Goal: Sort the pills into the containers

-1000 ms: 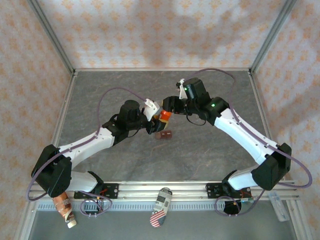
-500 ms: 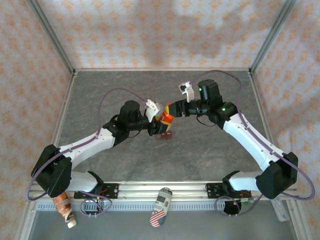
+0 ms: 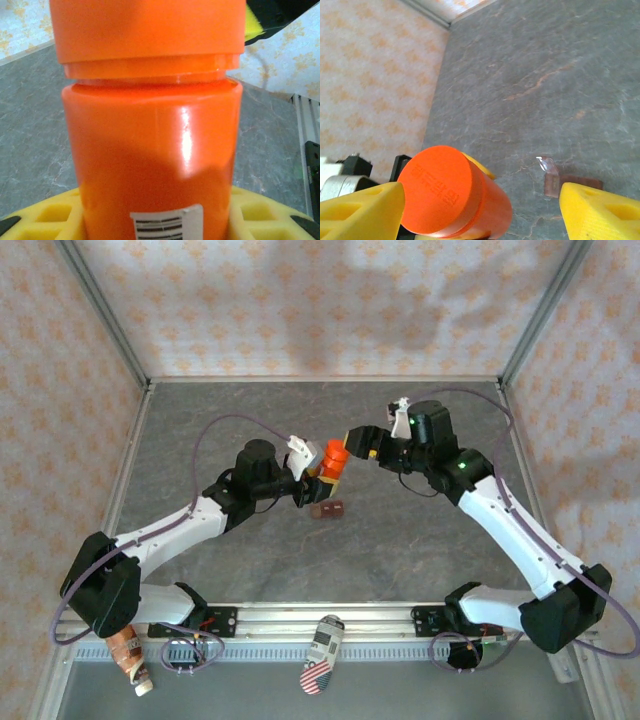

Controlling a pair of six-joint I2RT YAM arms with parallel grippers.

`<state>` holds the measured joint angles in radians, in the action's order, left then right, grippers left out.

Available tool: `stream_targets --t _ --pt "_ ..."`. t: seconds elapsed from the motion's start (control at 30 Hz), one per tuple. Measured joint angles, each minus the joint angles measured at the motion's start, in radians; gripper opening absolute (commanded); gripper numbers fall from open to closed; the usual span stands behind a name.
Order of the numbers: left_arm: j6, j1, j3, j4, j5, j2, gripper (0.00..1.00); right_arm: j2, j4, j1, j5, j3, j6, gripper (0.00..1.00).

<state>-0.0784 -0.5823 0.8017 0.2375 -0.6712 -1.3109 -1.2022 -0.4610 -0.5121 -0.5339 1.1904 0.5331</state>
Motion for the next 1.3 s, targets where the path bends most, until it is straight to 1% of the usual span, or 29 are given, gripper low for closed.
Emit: stream_targets --t 0.17,0.33,0.67,1.07,1.17,1.3 --pt "-0.022 0.0 0.002 -0.019 0.01 0.0 0.0 -0.029 -0.053 -0.061 0.088 0.068 0.04 0.8" --pt "-0.028 0.0 0.004 -0.026 0.018 0.0 0.0 -0.084 -0.063 -0.099 0.124 0.122 0.043 0.8" --pt "-0.027 0.0 0.004 -0.033 0.022 -0.001 0.0 -0.159 -0.079 -0.115 0.142 0.149 0.042 0.76" --pt "-0.027 0.0 0.01 -0.032 0.022 -0.002 0.0 -0.172 -0.085 -0.137 0.142 0.168 0.027 0.76" --pt "-0.027 0.0 0.01 -0.032 0.022 -0.003 0.0 -0.178 -0.092 -0.138 0.142 0.176 0.02 0.71" --pt "-0.026 0.0 0.01 -0.032 0.021 -0.006 0.0 -0.182 -0.093 -0.143 0.142 0.183 0.01 0.58"
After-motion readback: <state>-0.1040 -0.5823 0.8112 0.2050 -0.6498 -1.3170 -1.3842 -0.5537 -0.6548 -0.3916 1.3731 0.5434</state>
